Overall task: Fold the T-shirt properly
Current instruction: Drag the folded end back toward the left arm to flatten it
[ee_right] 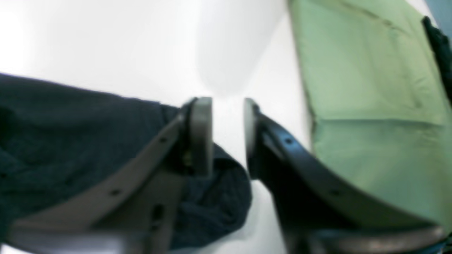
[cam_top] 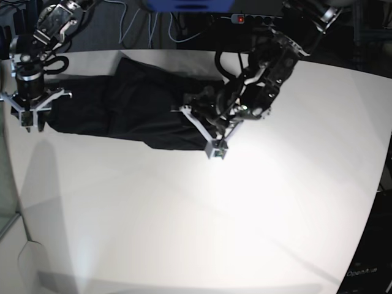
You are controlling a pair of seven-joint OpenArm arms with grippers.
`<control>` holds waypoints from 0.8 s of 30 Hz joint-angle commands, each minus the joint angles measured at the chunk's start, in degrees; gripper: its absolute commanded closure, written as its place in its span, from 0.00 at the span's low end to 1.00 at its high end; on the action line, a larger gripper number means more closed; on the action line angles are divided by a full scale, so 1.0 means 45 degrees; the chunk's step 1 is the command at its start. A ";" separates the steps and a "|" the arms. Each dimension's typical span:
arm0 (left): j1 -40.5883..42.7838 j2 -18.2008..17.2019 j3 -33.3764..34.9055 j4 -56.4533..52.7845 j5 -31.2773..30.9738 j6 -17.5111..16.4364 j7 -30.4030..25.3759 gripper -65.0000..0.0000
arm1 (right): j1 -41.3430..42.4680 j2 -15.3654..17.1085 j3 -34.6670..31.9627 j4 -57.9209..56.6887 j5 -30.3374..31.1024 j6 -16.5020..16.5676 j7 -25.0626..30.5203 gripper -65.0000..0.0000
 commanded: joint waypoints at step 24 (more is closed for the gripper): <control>0.0925 -0.0859 -0.1012 0.0119 0.0351 0.0296 0.0248 0.49 | -0.0032 -0.0492 0.1234 -0.1717 0.0181 -0.0060 0.0187 0.47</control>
